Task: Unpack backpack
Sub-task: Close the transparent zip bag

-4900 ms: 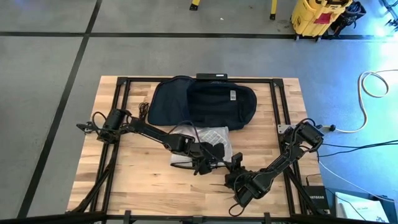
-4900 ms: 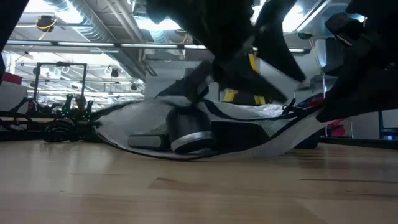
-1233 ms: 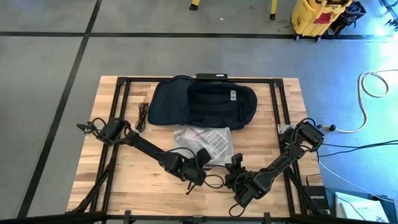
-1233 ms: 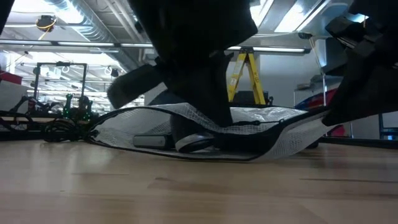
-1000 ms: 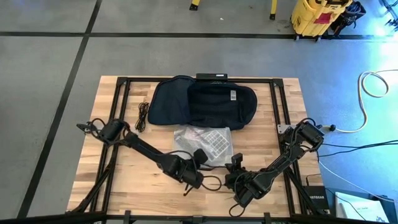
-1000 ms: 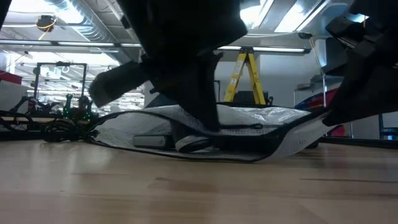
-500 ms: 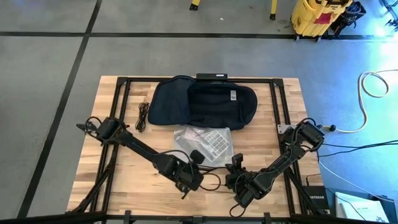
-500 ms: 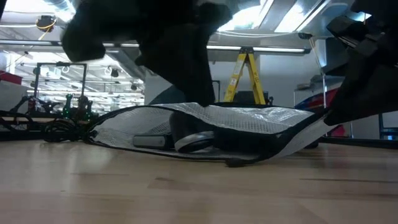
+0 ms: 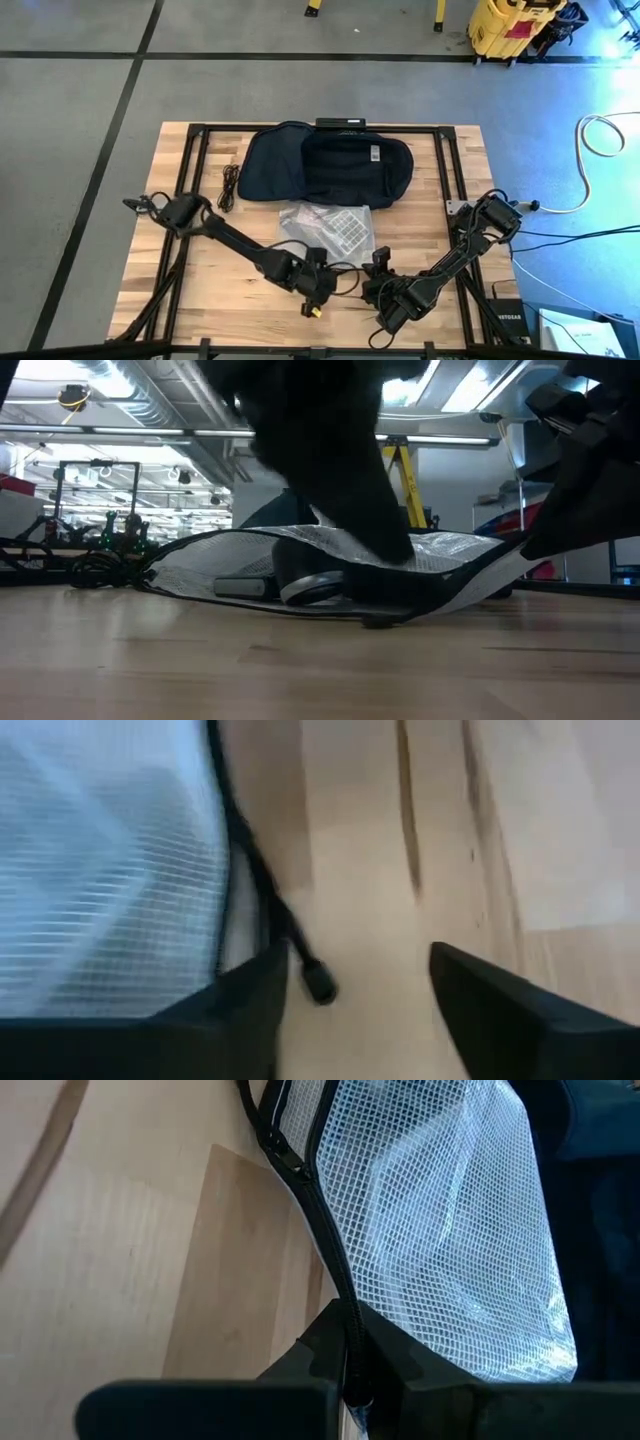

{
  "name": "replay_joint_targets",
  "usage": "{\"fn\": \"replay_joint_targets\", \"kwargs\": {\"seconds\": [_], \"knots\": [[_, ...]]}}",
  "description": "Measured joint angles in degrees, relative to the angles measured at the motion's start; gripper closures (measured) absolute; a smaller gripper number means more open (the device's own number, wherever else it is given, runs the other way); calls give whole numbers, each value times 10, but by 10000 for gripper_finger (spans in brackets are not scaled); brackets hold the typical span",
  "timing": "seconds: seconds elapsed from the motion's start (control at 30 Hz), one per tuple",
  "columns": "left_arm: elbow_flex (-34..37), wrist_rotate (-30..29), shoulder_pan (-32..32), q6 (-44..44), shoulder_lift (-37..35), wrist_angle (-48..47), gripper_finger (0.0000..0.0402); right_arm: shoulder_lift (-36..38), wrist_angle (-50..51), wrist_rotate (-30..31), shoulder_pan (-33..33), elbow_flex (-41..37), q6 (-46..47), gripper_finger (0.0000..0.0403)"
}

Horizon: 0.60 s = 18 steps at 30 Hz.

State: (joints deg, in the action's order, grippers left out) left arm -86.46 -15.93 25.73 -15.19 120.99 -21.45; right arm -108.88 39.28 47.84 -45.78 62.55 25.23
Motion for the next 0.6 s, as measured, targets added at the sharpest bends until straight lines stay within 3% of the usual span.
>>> {"fn": "replay_joint_targets", "kwargs": {"seconds": [0.1, 0.2, 0.6], "knots": [[1, -23, 2, -23, 16, -4, 139, 0, -1, 3, 0, 4, 0, 403], [1, -62, 6, -42, 23, 6, 136, 0, 1, 7, 0, 5, -2, 403], [19, -80, 10, -79, 27, 41, 194, 0, 2, 9, 0, 5, 0, 403]]}}
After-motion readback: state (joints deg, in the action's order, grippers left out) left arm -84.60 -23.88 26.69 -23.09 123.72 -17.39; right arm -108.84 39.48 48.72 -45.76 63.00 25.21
